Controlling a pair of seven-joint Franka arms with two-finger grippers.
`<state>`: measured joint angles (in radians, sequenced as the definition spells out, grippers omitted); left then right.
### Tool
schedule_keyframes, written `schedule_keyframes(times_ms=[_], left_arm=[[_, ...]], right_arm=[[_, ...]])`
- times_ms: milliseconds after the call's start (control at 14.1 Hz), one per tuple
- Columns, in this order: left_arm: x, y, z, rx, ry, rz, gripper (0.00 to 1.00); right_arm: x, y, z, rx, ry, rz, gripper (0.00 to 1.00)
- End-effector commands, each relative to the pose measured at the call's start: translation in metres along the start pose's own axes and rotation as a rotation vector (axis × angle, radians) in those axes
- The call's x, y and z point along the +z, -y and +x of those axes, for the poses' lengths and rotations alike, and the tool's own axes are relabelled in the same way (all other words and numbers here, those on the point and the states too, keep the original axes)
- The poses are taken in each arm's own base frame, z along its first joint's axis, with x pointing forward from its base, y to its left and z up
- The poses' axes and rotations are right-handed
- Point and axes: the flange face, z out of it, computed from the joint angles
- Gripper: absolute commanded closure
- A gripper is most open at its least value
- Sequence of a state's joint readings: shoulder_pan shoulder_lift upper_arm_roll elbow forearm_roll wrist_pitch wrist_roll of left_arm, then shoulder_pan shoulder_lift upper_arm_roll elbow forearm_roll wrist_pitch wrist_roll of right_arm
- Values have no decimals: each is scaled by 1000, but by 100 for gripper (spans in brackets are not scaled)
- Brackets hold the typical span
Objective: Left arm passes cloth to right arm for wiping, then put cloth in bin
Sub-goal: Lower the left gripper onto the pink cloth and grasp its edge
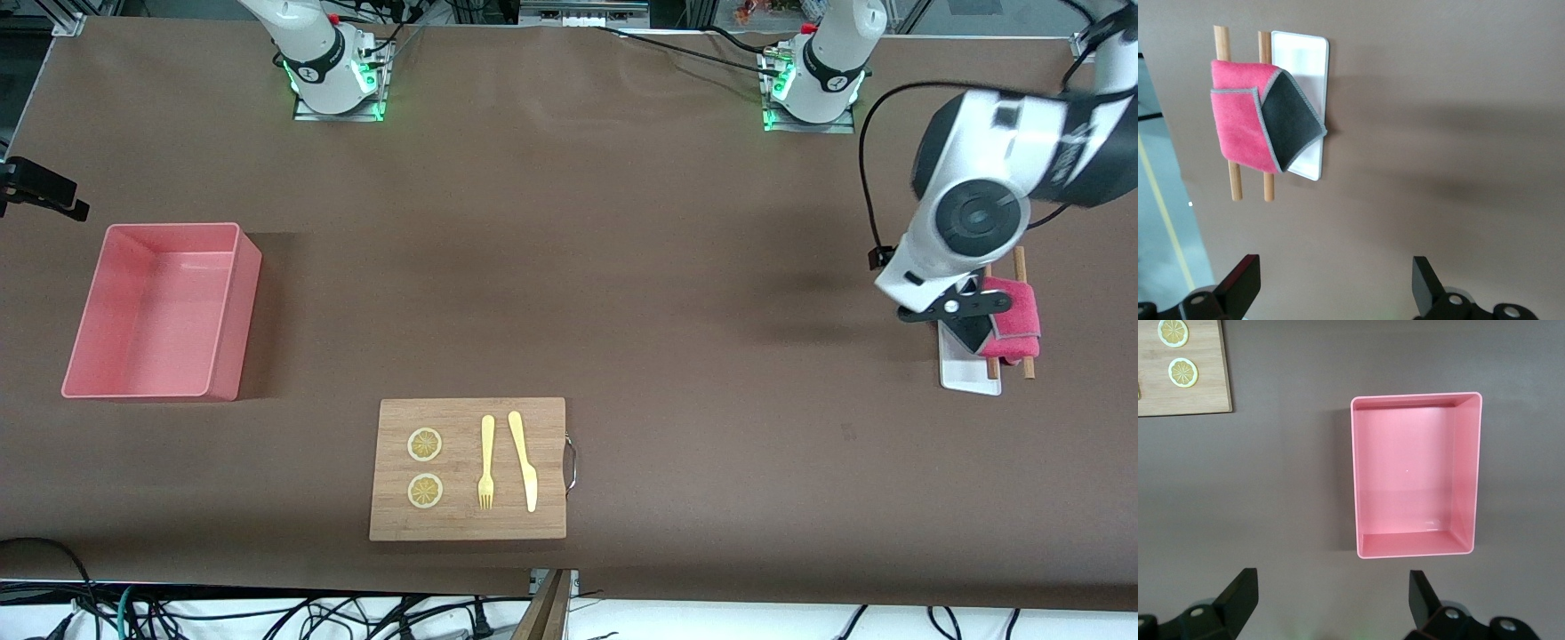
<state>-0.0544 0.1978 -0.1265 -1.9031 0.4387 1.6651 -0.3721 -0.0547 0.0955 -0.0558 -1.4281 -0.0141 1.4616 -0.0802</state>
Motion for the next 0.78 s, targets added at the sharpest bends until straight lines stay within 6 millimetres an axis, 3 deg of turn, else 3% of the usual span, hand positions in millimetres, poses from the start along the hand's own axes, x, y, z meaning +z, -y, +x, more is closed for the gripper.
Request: schedule_keyframes(times_ms=[0, 142, 354, 425, 567, 709], left_arm=[[60, -19, -1, 3, -20, 111, 0], [93, -33, -1, 65, -67, 180, 0], [162, -62, 8, 176, 49, 313, 5], [173, -64, 12, 204, 44, 356, 0], [174, -64, 16, 229, 19, 398, 0], [183, -63, 26, 259, -8, 460, 5]], right_arm=[[-2, -3, -1, -9, -7, 16, 0], [-2, -2, -1, -10, -7, 16, 0], [-2, -2, -1, -10, -7, 16, 0], [-2, -2, -1, -10, -7, 16, 0], [-2, -2, -1, -10, -7, 16, 0], [-2, -2, -1, -10, -7, 16, 0]])
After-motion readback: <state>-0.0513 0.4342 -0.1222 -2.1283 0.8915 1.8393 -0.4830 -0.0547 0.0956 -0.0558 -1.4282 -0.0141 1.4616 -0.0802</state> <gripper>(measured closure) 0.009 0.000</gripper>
